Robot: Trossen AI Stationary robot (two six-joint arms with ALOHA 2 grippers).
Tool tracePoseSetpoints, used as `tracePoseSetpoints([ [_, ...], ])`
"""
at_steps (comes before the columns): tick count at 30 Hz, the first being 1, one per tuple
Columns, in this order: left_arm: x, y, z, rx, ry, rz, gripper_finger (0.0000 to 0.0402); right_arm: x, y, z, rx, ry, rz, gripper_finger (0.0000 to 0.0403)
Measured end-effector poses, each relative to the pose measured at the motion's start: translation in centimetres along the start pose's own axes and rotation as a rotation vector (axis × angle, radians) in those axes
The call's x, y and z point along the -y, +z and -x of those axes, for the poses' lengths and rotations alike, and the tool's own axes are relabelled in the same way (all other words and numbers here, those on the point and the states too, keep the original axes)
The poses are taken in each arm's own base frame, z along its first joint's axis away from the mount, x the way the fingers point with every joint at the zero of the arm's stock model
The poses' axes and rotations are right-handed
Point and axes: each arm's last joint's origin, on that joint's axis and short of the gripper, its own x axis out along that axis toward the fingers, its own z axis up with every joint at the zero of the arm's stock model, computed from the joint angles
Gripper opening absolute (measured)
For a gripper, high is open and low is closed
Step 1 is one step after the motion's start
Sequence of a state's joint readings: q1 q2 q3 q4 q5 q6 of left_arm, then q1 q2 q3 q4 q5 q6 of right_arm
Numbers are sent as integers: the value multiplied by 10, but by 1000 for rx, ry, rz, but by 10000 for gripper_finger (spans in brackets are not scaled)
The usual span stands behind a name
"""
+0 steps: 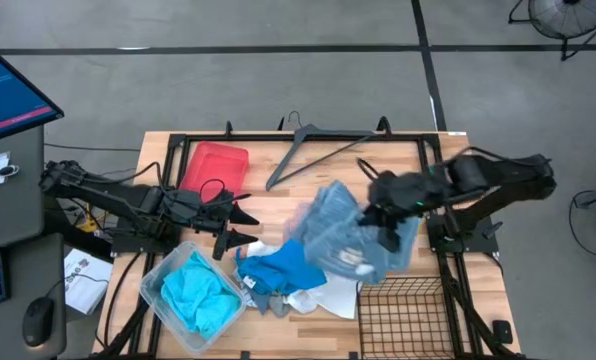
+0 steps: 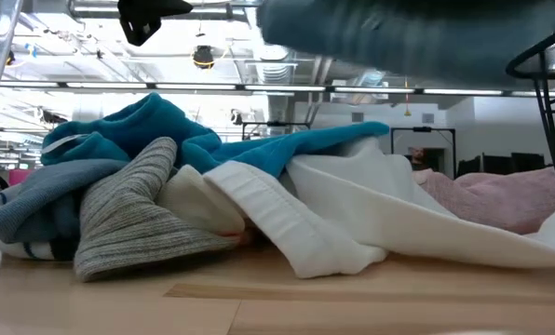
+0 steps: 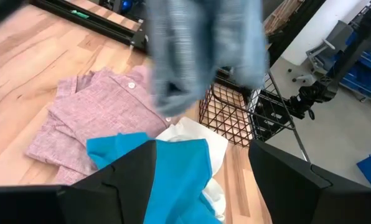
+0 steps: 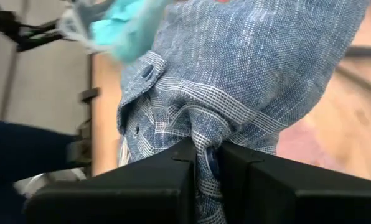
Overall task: Pick & Place Cloths
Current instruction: Put the blue striped polo shirt into the black wire basket
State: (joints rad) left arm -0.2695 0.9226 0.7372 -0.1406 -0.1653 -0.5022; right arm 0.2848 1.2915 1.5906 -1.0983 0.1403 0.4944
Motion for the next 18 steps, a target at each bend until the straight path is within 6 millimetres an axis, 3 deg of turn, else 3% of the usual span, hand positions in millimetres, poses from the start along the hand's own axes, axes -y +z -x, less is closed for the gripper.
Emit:
tracePoseSetpoints([
  [9,0,0,0,0,-1,0,241,-35,-39,44,-69,198,-58,27],
  [13,0,0,0,-1,-1,0,241,-51,-65,46,-226,175,-106,27],
  [18,0,0,0,-1,-1,0,241,-74,-94,34,-400,47,-148,27],
])
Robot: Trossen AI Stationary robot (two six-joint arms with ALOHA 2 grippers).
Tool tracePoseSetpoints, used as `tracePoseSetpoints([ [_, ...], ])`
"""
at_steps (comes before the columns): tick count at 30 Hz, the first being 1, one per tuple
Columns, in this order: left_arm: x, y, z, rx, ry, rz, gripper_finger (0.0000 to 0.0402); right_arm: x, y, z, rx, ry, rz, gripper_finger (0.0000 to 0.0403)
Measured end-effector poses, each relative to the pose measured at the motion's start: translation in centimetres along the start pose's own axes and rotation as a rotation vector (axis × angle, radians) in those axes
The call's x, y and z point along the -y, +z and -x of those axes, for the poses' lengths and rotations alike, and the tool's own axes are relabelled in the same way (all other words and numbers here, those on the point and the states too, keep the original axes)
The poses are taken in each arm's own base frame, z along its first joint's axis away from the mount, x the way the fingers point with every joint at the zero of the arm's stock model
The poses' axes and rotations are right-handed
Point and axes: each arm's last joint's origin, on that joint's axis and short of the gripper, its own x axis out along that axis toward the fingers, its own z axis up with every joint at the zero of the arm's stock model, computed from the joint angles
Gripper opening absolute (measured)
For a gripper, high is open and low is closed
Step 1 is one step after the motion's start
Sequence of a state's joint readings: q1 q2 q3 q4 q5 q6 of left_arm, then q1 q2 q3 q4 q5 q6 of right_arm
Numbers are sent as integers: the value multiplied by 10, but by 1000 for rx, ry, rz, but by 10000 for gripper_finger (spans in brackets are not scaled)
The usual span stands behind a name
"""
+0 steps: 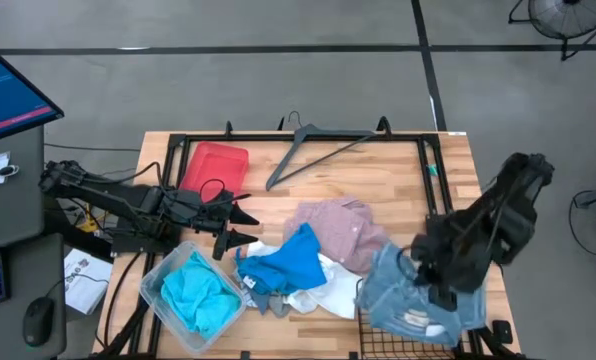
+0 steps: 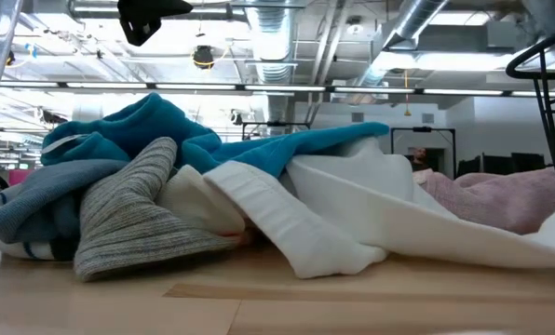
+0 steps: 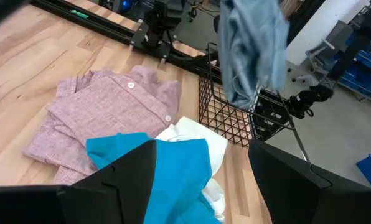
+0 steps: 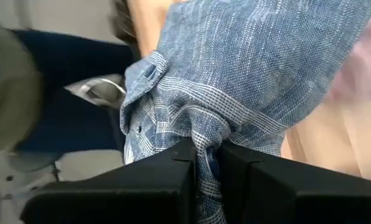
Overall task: Pick & Place Cloths
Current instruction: Put the blue striped polo shirt into the black wire basket
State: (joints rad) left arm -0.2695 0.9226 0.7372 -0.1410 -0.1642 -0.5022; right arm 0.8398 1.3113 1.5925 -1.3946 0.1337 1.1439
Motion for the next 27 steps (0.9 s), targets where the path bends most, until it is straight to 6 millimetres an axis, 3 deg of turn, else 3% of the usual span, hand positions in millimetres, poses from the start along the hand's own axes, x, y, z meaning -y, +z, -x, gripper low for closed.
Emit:
tracePoseSetpoints([
  [10,0,0,0,-1,-1,-6,241,-43,-22,-66,-149,-165,86,27],
  [22,0,0,0,-2,-4,-7,241,-61,-11,-114,-120,-199,168,27],
  [27,0,0,0,-2,-3,-7,241,-60,-18,-133,-124,-216,144,27],
])
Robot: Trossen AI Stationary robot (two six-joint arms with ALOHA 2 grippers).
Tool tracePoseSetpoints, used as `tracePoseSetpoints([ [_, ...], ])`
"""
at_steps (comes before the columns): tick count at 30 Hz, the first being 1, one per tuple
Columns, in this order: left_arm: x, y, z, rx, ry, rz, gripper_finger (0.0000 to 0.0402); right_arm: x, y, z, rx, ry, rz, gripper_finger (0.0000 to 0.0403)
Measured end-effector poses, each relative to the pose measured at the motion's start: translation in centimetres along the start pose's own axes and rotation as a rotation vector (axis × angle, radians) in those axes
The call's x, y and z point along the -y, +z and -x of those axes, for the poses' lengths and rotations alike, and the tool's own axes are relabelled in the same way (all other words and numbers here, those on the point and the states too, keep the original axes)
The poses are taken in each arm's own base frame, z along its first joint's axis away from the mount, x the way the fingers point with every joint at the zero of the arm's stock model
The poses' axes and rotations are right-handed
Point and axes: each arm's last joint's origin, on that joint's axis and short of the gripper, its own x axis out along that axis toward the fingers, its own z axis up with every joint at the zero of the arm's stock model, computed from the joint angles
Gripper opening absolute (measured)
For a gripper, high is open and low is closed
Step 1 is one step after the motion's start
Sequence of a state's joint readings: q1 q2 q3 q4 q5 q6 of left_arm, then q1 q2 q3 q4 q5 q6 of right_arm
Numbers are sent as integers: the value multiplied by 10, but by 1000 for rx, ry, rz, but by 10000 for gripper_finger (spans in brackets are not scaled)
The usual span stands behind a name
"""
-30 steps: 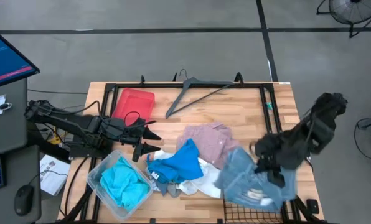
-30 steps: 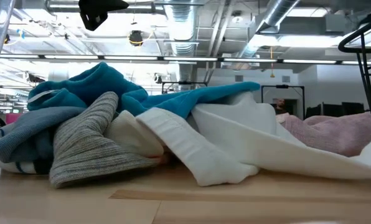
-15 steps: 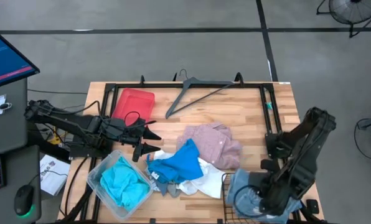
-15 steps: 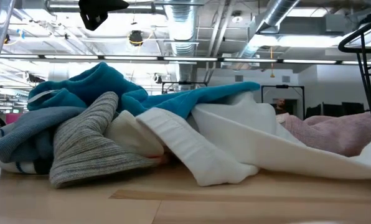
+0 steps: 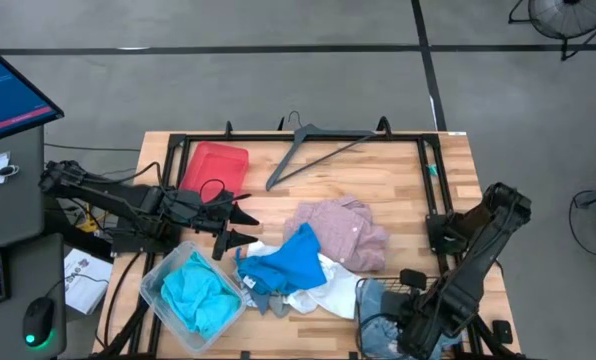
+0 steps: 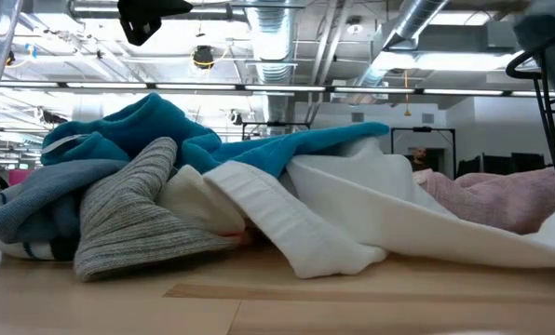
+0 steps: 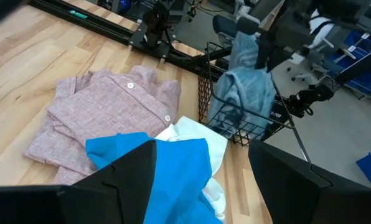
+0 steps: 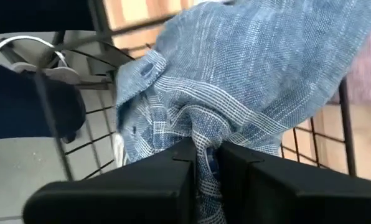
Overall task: Pick & Place Cloths
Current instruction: Put the blue striped polo shirt into the black wire basket
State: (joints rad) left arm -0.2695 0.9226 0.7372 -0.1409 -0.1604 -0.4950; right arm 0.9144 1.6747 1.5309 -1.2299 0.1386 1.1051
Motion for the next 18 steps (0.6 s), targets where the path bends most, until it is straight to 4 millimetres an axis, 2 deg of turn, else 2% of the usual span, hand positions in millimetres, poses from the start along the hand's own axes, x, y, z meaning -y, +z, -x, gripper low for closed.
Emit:
tracePoseSetpoints([
  [8,0,0,0,0,0,0,241,2,-12,-33,-6,61,-52,27],
  [18,0,0,0,4,4,0,241,13,-25,-63,-101,42,-146,27],
])
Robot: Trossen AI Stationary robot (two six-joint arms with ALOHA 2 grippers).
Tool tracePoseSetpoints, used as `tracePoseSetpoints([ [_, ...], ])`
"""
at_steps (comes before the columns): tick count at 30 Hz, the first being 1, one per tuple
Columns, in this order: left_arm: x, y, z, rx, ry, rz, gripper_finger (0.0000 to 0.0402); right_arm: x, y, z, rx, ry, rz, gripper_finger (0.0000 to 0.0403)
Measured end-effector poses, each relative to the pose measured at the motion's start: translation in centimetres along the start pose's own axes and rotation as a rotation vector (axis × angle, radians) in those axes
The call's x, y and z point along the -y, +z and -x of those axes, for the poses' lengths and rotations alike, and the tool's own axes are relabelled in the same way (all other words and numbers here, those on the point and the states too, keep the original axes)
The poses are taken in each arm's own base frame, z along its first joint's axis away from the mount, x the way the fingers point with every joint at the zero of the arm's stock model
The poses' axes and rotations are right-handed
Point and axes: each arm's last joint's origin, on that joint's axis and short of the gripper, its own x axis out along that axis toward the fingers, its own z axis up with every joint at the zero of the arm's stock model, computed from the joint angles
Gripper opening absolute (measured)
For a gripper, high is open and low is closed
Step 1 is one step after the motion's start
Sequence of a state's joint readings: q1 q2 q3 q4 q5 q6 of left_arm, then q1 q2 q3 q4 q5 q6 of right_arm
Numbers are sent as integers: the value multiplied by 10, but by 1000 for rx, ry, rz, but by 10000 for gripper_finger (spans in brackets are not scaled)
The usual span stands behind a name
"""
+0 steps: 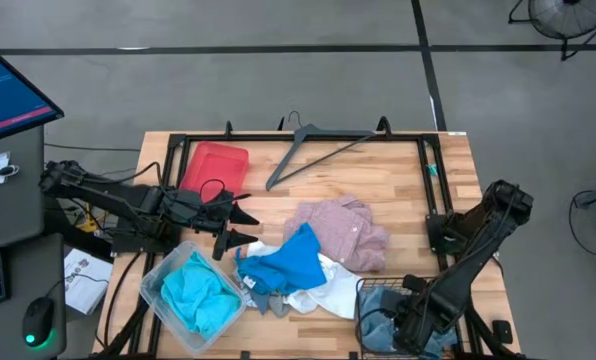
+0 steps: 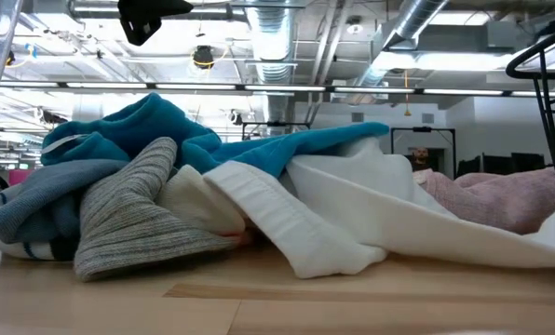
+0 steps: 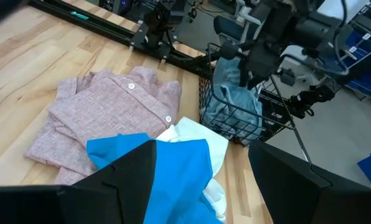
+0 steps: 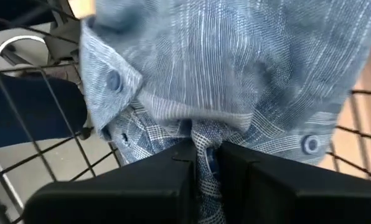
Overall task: Pick & Place Cloths
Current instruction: Put the blue striped polo shirt into the black wire basket, then put the pink polo shirt into the black wire basket
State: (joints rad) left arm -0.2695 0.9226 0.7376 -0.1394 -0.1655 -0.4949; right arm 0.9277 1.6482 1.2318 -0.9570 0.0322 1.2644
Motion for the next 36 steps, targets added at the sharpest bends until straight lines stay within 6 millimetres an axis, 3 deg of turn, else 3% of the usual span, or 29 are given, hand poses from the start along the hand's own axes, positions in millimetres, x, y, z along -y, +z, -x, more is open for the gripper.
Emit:
tracePoseSetpoints([
  [8,0,0,0,0,-1,0,241,15,1,-24,-22,-26,-73,37],
  [15,0,0,0,2,-2,0,241,16,2,-25,-17,-34,-97,55],
  [18,0,0,0,2,-2,0,241,17,3,-25,-20,-32,-110,89],
  [22,0,0,0,4,-4,1,241,18,7,-24,-62,-13,-127,169],
  [26,0,0,0,5,-4,1,241,15,17,-8,-100,70,-97,256],
  [29,0,0,0,5,-4,1,241,16,27,11,-74,134,-80,299],
  [36,0,0,0,4,-5,1,241,40,49,71,21,254,-98,330],
])
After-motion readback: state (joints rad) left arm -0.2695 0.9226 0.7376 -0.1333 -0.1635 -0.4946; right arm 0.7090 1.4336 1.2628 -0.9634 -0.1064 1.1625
